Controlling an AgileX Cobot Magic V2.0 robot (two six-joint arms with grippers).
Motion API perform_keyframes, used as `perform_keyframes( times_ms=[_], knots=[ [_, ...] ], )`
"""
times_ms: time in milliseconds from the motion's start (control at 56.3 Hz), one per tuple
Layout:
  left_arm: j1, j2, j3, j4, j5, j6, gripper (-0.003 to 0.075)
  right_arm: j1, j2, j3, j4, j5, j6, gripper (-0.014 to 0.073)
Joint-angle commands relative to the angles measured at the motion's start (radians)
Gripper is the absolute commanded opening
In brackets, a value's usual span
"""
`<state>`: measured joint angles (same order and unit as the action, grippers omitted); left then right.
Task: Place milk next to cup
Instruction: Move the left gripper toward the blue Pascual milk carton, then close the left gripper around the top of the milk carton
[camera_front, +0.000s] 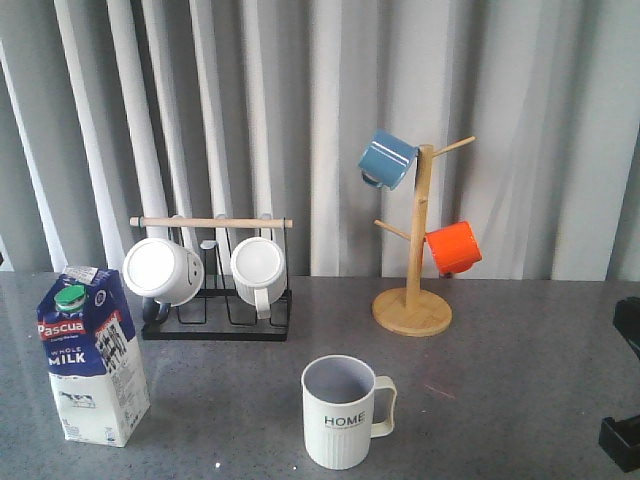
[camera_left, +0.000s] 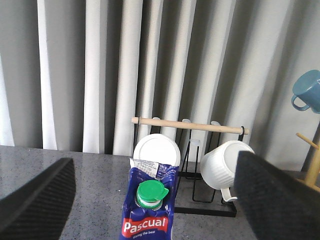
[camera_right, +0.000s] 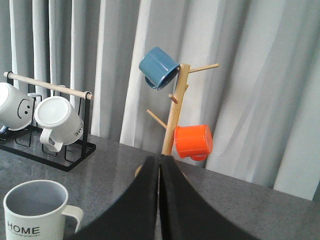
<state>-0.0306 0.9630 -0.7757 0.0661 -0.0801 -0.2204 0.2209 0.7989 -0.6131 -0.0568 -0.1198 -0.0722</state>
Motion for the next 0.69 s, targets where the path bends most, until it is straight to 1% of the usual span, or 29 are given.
perform_keyframes(
  times_ms=[0,160,302,391,515,675],
  knots=[
    [-0.003,-0.003,-0.036,-0.002,-0.088,-0.007,0.0601,-0.005,-0.008,-0.026,-0.003,-0.068,-0.008,-0.0008],
    [-0.003,0.043,-0.039,-0.002,-0.18,-0.007,0.059,-0.005,-0.008,-0.026,-0.003,-0.07,-0.008,-0.0008],
    [-0.003,0.117,-0.091,0.0,-0.149,-0.007,0.0591,-0.005,-0.008,-0.026,-0.003,-0.069,-0.008,-0.0008],
    [-0.003,0.171,-0.119,0.002,-0.142,0.026,0.0591,-0.005,-0.008,-0.026,-0.003,-0.069,-0.008,-0.0008],
    [-0.003,0.257,-0.136,0.002,-0.174,0.107,0.0591,-0.005,-0.008,-0.026,-0.003,-0.069,-0.008,-0.0008],
    [-0.003,0.354,-0.137,0.001,-0.223,0.11,0.0591,-0.005,-0.008,-0.026,-0.003,-0.069,-0.008,-0.0008]
  ],
)
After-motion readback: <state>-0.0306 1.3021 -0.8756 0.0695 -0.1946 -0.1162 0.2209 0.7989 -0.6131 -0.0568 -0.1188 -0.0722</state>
